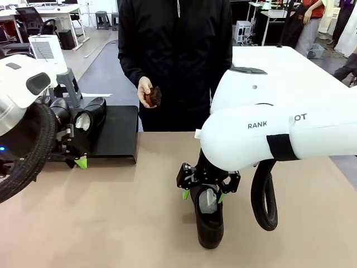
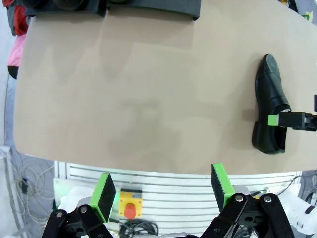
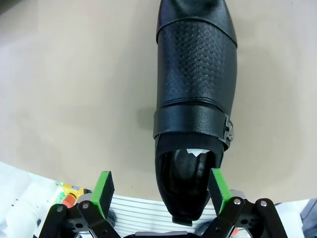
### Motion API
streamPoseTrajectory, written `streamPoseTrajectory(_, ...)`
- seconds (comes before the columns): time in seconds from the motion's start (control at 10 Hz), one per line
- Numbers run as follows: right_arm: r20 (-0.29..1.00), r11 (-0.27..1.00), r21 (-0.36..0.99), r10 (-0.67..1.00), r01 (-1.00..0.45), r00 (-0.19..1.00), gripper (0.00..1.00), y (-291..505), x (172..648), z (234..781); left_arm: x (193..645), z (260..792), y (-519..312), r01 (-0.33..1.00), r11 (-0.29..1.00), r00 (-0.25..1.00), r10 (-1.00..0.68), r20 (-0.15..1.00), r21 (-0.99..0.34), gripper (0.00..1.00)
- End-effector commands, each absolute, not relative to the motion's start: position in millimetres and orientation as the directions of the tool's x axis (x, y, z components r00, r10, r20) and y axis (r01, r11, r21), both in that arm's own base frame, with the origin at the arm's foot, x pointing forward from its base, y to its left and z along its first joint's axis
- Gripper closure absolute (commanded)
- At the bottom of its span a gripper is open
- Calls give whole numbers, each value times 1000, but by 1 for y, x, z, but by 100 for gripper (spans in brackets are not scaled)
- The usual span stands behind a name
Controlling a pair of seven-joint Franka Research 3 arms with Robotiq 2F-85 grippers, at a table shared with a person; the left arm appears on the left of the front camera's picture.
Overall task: Organize the shoes by placing them on the stand.
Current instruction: Pick up one Shoe and place it in the middle of the table, then place the Shoe from the middle of the table onto the Shoes Stand.
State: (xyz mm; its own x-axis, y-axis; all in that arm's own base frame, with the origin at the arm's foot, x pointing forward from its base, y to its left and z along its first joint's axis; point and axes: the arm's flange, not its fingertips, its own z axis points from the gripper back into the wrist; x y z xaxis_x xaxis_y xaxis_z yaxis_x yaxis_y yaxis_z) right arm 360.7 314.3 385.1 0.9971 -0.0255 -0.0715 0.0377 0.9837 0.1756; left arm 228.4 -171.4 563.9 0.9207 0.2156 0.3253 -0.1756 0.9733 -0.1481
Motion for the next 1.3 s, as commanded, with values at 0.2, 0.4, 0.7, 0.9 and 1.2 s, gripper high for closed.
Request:
streamPoseTrajectory(0.2,-48,984,169,-43,50,998,0,319,362,388,230,565,-172,-162,974,922,207,327,-160,0)
streamPoseTrajectory(0.4,-70,984,176,-26,38,997,0,314,361,386,230,565,-172,-162,974,922,207,327,-160,0)
streamPoseTrajectory(0.7,172,987,152,19,-45,985,0,216,350,454,227,556,-239,-78,988,943,115,311,-130,0)
streamPoseTrajectory(0.9,201,983,156,-123,92,972,0,146,360,471,216,545,-302,-37,979,964,89,250,-203,0)
streamPoseTrajectory(1.2,198,978,174,-149,115,969,0,136,358,480,216,491,-375,-56,987,974,88,209,-152,0)
